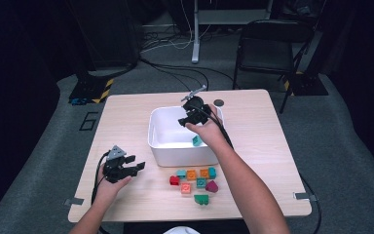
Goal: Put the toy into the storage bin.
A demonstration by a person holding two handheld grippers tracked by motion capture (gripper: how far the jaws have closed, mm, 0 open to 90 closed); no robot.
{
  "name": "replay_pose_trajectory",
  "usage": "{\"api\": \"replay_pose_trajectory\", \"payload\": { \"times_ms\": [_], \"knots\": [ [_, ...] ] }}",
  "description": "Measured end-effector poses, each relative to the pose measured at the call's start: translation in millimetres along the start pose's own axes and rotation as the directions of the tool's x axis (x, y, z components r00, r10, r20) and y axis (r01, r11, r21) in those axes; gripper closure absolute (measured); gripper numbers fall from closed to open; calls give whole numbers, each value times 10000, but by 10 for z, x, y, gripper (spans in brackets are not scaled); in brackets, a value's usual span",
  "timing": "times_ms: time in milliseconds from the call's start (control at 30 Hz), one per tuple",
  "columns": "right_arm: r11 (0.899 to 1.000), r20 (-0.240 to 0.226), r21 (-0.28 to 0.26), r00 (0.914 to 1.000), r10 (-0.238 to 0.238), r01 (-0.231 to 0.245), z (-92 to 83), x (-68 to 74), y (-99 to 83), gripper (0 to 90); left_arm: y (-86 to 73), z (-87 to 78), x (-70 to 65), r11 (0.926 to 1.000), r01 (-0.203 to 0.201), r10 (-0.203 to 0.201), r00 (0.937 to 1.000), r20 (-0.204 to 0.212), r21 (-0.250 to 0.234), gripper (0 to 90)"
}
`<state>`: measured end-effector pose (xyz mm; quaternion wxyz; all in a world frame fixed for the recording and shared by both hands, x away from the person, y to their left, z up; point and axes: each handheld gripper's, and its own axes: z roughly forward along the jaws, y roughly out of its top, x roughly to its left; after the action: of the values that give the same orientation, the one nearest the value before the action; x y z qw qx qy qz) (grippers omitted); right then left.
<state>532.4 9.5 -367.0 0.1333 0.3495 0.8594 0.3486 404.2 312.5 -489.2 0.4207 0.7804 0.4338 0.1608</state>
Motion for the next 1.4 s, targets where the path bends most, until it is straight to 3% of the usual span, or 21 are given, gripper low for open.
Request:
{"api": "replay_pose_trajectory", "payload": {
  "times_ms": [400,567,667,800,1200,1400],
  "knots": [
    [9968,-352,-768,9991,-240,212,-579,171,-107,485,-1,9,-12,10000,-22,22,10000,-67,26,424],
    [9931,-310,-1104,9986,-435,398,-734,232,-213,492,0,11,-15,10000,-25,26,10000,-68,25,424],
    [9905,-388,-1355,9988,-309,254,-847,255,-273,484,2,7,-14,10000,-43,43,10000,-55,15,425],
    [9860,-149,-1631,9991,-389,360,-1013,314,-356,485,1,1,-20,10000,11,-12,10000,-91,-14,425],
    [9801,276,-1913,9984,-495,538,-1280,413,-736,498,-3,11,-10,10000,14,-14,10000,-72,55,425],
    [9809,290,-1929,9994,-210,263,-1322,433,-952,504,-2,9,-27,10000,-40,40,10000,-81,58,425]
  ]
}}
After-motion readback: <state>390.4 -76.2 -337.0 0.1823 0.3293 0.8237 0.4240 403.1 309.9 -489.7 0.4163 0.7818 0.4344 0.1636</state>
